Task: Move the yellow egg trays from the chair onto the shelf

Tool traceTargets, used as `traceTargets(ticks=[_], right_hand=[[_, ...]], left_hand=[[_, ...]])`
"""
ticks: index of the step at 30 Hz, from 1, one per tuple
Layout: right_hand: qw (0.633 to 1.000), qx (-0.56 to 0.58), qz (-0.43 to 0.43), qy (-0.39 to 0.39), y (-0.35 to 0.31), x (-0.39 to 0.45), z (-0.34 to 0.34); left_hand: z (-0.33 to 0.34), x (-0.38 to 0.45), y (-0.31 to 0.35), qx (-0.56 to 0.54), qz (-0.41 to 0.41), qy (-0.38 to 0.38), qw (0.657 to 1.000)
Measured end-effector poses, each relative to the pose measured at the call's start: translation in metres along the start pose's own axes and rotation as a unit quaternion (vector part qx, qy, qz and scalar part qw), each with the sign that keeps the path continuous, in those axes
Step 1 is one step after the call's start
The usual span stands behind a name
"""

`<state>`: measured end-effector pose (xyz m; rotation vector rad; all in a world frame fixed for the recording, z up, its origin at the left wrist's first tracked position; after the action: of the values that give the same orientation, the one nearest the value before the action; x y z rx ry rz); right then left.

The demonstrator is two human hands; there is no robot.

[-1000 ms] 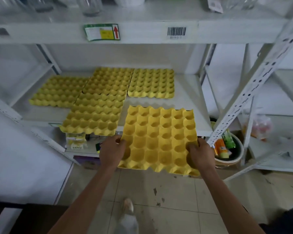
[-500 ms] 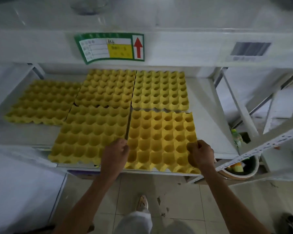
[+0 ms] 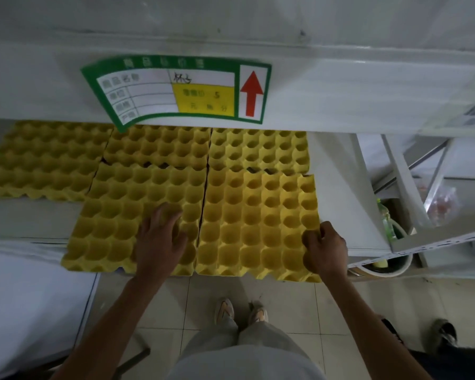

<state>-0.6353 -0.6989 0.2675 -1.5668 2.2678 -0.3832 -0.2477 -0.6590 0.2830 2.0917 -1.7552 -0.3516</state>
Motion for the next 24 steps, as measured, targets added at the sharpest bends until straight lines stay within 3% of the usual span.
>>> traceTargets(ticks=[6, 16, 22, 24], right_hand=[[0.993, -0.090, -0.078, -0.009, 0.003, 0.012, -0.007], [0.978, -0.161, -0.102, -0.078, -0.001, 0.019, -0.026], [0.961, -0.190, -0.137, -0.146, 0.004, 0.015, -0.051], [0.961, -0.187, -0.152, -0.137, 0.013, 0.007, -0.059]], left_hand=[[0.001, -0.003, 0.000, 0.005, 0.002, -0.003, 1.000], [-0.005, -0.004, 0.012, 0.020, -0.022, -0.023, 0.999], [-0.029, -0.022, 0.041, 0.062, -0.077, -0.020, 0.995], [-0.037, -0.044, 0.058, 0.073, -0.109, -0.003, 0.991]])
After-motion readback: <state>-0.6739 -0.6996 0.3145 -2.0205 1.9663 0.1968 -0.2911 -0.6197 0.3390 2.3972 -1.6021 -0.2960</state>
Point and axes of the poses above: each hand's wrist, its own x-axis towards the middle knuckle, its own z-axis out of the palm, y = z × x, the point moved 1 cm from there along x, towards the middle knuckle, and after that the axes turned 10 degrees about -x, right-handed, at the moved point
